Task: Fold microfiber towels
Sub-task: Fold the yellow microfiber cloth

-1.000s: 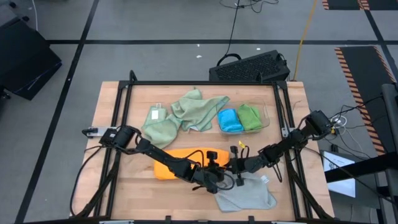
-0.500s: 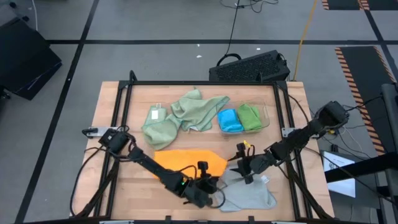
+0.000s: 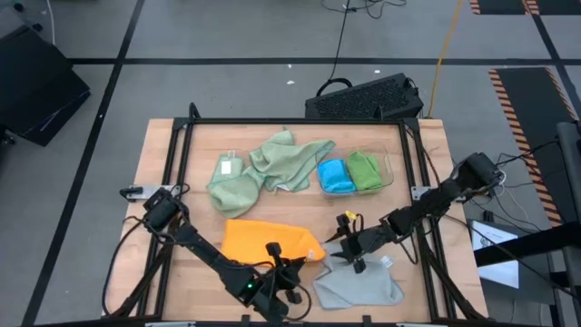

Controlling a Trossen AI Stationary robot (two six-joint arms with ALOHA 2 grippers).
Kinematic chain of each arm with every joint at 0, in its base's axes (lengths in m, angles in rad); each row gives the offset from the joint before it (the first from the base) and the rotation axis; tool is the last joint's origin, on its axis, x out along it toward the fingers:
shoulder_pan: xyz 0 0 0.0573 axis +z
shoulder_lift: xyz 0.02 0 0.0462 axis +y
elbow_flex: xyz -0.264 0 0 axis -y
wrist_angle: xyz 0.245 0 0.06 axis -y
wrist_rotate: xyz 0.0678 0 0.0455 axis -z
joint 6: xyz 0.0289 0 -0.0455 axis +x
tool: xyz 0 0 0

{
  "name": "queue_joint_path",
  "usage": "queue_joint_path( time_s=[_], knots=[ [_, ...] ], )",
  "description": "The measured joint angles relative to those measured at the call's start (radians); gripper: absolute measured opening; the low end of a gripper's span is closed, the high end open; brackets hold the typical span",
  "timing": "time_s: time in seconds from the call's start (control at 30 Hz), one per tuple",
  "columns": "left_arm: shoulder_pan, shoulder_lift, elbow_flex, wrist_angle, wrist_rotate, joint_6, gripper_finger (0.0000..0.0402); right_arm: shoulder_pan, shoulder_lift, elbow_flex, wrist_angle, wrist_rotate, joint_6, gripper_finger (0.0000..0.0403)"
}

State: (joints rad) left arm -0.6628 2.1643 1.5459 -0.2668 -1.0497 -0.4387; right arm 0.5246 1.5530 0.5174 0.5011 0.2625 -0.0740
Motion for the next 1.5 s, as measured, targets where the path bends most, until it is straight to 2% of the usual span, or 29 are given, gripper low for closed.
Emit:
queue_joint_path(
  time_s=[0.17, 0.33, 0.47, 0.63, 0.83, 1.17, 1.27, 1.37, 1.5],
  knots=[
    [-0.008, 0.000, 0.000, -0.003, -0.070, -0.053, 0.0004, 0.034, 0.098, 0.055, 0.033, 0.010, -0.049, 0.0209],
    [-0.026, 0.000, 0.000, -0.018, -0.167, -0.093, 0.0007, 0.054, 0.157, 0.095, 0.034, 0.137, -0.037, 0.0228],
    [-0.034, 0.000, 0.000, -0.023, -0.186, -0.135, 0.0004, 0.056, 0.179, 0.101, 0.069, 0.184, -0.050, 0.0225],
    [-0.047, 0.000, 0.000, -0.023, -0.263, -0.168, 0.0004, 0.056, 0.214, 0.102, 0.137, 0.185, -0.082, 0.0189],
    [-0.068, 0.000, 0.000, -0.022, -0.317, -0.200, 0.0003, 0.059, 0.202, 0.101, 0.189, 0.241, -0.083, 0.0135],
    [-0.094, 0.000, 0.000, -0.029, -0.370, -0.262, 0.0005, 0.075, 0.169, 0.101, 0.229, 0.231, -0.129, 0.0050],
    [-0.102, 0.000, 0.000, -0.030, -0.384, -0.271, 0.0003, 0.082, 0.166, 0.100, 0.254, 0.174, -0.157, 0.0025],
    [-0.107, 0.000, 0.000, -0.031, -0.392, -0.278, 0.0005, 0.087, 0.166, 0.100, 0.278, 0.152, -0.155, 0.0029],
    [-0.109, 0.000, 0.000, -0.031, -0.392, -0.282, 0.0003, 0.097, 0.165, 0.100, 0.296, 0.156, -0.170, 0.0078]
  ],
)
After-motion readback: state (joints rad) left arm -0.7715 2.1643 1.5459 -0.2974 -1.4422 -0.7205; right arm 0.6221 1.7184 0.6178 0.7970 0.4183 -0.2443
